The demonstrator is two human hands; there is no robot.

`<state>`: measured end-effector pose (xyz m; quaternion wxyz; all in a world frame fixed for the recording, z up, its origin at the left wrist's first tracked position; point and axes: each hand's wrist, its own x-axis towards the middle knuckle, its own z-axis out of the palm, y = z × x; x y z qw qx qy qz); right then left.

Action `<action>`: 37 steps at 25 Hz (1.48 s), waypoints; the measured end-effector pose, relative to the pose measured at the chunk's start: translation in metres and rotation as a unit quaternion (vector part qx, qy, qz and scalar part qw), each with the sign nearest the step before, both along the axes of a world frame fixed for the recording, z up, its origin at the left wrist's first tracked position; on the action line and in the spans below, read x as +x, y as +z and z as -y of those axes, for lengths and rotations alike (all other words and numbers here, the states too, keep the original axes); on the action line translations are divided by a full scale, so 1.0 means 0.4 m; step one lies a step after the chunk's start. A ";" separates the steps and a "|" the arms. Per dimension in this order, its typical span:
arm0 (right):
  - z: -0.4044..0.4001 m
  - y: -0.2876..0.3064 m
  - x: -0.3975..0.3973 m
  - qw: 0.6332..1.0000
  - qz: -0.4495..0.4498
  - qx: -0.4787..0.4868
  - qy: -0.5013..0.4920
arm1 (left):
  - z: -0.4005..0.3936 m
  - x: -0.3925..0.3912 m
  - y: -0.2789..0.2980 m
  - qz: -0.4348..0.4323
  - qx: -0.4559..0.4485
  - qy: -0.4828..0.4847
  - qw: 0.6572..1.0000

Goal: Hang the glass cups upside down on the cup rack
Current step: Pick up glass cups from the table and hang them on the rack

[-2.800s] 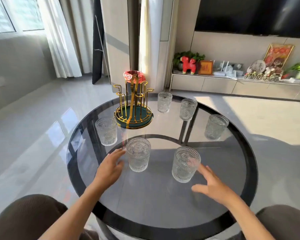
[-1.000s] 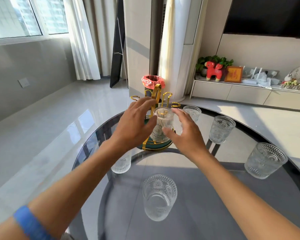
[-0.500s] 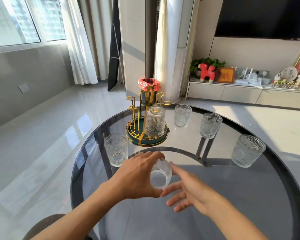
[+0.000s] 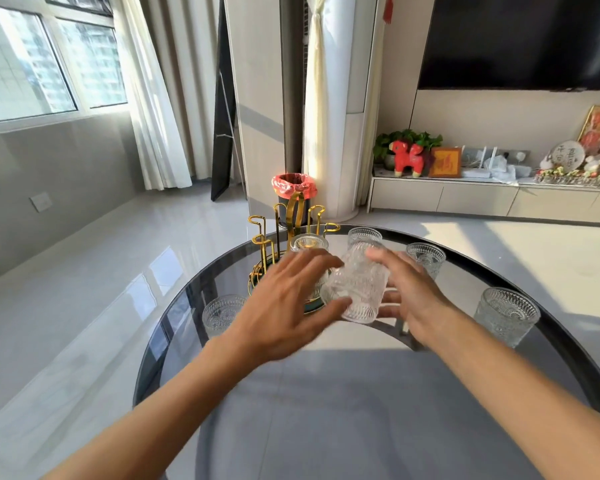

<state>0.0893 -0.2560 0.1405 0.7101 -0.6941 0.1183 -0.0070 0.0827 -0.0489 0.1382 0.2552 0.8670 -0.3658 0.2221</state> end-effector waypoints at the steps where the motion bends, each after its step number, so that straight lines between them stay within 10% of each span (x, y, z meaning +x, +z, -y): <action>1: 0.008 0.022 0.034 0.999 0.040 -0.011 -0.034 | -0.007 0.045 0.020 -0.020 -0.037 0.029 0.999; 7: 0.020 0.094 0.239 0.933 0.254 -0.238 -0.089 | -0.017 0.314 0.079 -0.041 0.041 0.102 0.993; 15: 0.006 -0.006 0.347 0.838 0.265 -0.471 0.066 | -0.076 0.463 0.047 -0.042 0.035 0.032 0.998; 29: 0.018 -0.070 0.315 0.853 0.196 -0.473 0.104 | -0.046 0.419 0.059 -0.168 0.028 0.041 0.984; 33: -0.006 -0.069 0.167 0.825 0.323 -0.461 -0.059 | -0.113 0.268 0.035 -0.234 -0.276 0.041 0.931; 37: -0.146 -0.124 -0.015 0.808 0.376 -0.453 0.008 | -0.238 0.115 -0.083 -0.247 -0.560 0.226 0.758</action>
